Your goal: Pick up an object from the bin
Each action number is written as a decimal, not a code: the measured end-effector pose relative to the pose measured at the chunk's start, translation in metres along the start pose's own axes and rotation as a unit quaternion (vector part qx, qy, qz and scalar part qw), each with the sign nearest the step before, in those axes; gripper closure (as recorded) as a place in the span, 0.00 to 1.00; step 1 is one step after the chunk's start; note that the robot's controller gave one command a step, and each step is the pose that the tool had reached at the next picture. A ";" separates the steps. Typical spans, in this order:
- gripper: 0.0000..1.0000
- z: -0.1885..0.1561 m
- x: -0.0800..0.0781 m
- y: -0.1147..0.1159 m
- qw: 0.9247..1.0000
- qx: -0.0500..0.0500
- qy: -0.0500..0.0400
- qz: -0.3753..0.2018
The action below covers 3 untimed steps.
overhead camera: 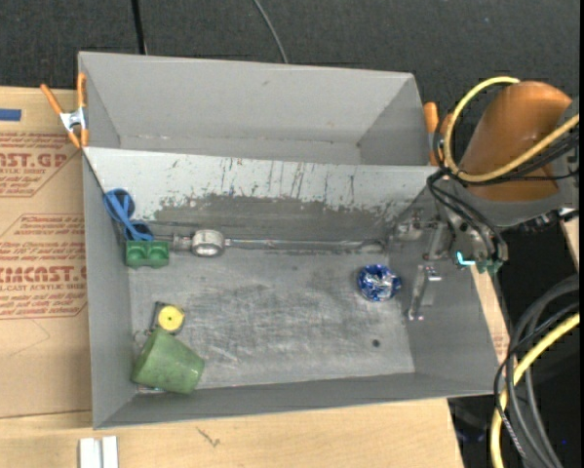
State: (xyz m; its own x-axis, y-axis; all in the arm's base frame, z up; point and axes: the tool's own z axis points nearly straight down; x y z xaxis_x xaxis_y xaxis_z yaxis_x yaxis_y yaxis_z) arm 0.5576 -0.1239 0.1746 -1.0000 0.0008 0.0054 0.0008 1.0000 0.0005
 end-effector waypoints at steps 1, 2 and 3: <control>0.00 0.105 -0.027 -0.020 0.997 0.001 -0.008 -0.077; 0.00 0.073 -0.027 -0.025 0.991 0.001 -0.005 -0.132; 0.00 0.075 -0.027 -0.026 0.980 0.001 -0.004 -0.199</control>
Offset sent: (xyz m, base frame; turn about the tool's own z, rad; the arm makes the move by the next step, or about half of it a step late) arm 0.0242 -0.0209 -0.1046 -0.1541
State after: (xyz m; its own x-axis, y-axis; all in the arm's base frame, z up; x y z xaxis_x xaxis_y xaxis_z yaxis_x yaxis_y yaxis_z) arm 0.5838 -0.1500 0.0999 -0.9208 -0.3899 -0.0030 -0.3899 0.9208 -0.0010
